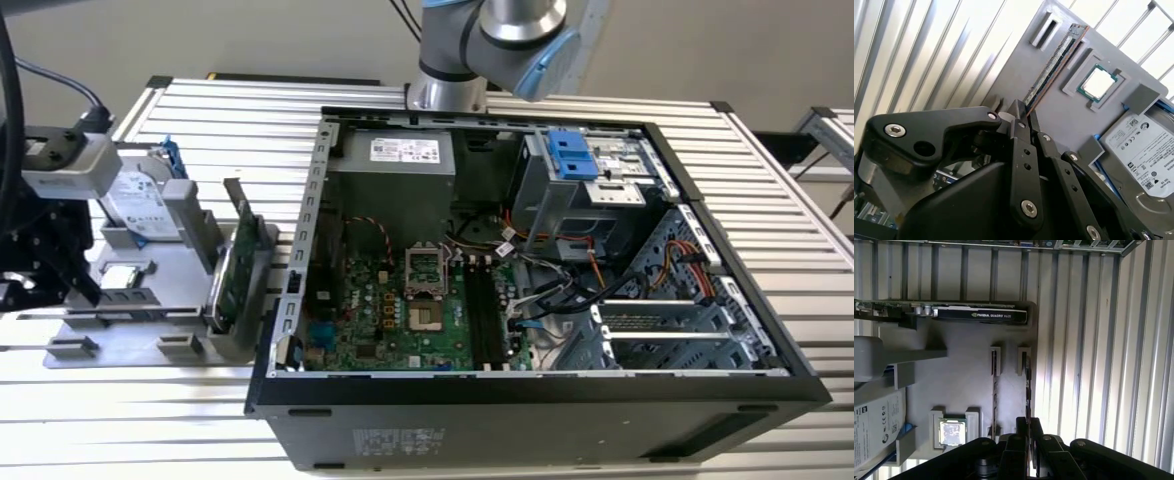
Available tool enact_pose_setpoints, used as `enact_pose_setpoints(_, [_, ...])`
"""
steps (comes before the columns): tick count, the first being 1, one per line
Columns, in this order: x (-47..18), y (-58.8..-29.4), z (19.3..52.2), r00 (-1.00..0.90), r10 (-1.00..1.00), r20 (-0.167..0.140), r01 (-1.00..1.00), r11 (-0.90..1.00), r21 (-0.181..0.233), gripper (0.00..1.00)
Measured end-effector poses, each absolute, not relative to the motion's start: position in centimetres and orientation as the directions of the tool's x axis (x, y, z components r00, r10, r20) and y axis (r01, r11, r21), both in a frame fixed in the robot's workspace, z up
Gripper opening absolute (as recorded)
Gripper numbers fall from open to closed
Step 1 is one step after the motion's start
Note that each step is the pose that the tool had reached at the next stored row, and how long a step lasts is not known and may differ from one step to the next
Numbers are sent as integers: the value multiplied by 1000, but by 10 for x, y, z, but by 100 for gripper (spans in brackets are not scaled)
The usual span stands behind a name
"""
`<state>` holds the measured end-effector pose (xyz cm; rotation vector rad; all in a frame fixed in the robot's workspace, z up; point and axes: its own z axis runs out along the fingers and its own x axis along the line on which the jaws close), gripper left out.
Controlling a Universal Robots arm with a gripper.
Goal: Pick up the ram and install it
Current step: 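Pick up the ram and move it above insertion slot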
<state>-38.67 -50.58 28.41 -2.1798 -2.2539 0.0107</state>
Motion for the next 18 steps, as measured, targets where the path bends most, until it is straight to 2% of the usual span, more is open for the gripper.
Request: enact_pose_setpoints(18, [-387, -506, 295, -32, 999, 0, 999, 32, -9, 0])
